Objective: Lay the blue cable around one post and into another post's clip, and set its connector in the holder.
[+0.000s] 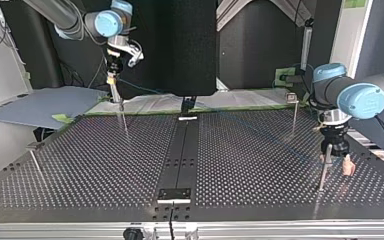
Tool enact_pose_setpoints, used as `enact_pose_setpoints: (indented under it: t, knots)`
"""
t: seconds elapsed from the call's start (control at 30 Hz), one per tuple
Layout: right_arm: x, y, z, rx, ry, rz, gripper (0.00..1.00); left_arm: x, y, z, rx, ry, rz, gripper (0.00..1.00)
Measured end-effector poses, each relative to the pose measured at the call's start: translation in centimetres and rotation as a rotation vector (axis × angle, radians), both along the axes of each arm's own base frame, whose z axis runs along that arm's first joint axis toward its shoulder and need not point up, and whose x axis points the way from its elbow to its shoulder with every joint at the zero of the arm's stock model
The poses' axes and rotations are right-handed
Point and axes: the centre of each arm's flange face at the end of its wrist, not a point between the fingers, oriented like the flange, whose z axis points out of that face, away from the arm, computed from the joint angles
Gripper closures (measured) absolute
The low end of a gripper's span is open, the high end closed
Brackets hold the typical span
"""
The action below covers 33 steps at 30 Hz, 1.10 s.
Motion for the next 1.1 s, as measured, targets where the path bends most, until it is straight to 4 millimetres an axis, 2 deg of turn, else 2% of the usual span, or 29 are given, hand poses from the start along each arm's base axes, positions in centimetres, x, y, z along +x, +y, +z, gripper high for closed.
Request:
enact_pose_setpoints:
  t: [0.3, 0.4, 0.77, 0.9, 1.1]
  knots:
    - [-4.5, 0.4, -1.8, 0.014, -0.025, -0.003, 1.00, 0.0, 0.1, 0.0, 0.000, 0.000, 0.001, 0.00]
    - [-5.6, -0.1, -2.1, 0.016, -0.031, -0.004, 1.00, 0.0, 0.1, 0.0, 0.000, 0.000, 0.001, 0.00]
    - [-8.7, -6.2, -1.0, 0.012, -0.055, -0.007, 1.00, 0.0, 0.2, 0.0, 0.000, -0.001, 0.004, 0.00]
    - [-10.0, -7.8, -1.8, 0.025, -0.052, -0.027, 1.00, 0.0, 0.3, 0.0, 0.001, -0.001, 0.004, 0.00]
    - [-12.0, -8.9, -3.6, 0.046, -0.042, -0.062, 1.00, 0.0, 0.3, 0.1, 0.002, -0.001, 0.005, 0.00]
